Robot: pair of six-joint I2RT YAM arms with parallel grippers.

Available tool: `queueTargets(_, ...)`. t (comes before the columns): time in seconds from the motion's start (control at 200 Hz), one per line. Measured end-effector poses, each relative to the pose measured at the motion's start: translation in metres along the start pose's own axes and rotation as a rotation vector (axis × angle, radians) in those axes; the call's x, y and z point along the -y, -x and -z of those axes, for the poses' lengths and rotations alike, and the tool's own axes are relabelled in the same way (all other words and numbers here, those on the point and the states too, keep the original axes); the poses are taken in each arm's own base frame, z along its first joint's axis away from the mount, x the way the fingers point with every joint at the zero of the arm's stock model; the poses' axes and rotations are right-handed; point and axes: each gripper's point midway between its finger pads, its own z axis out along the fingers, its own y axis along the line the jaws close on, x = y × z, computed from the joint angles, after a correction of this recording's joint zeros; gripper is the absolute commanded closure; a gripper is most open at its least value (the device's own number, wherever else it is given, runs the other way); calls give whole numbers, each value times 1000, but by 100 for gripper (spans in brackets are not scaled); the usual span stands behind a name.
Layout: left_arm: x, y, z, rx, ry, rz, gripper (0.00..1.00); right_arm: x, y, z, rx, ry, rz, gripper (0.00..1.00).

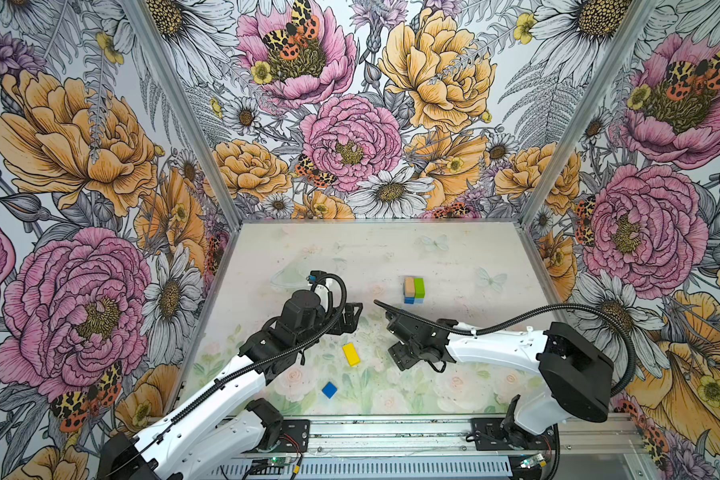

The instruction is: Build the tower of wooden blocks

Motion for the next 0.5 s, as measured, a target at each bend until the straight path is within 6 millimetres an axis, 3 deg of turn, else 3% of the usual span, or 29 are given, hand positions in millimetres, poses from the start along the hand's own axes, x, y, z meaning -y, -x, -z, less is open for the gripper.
queueTargets(0.5,-2,-3,0,-11,9,0,1,-2,3,-7,-11,-2,38,26)
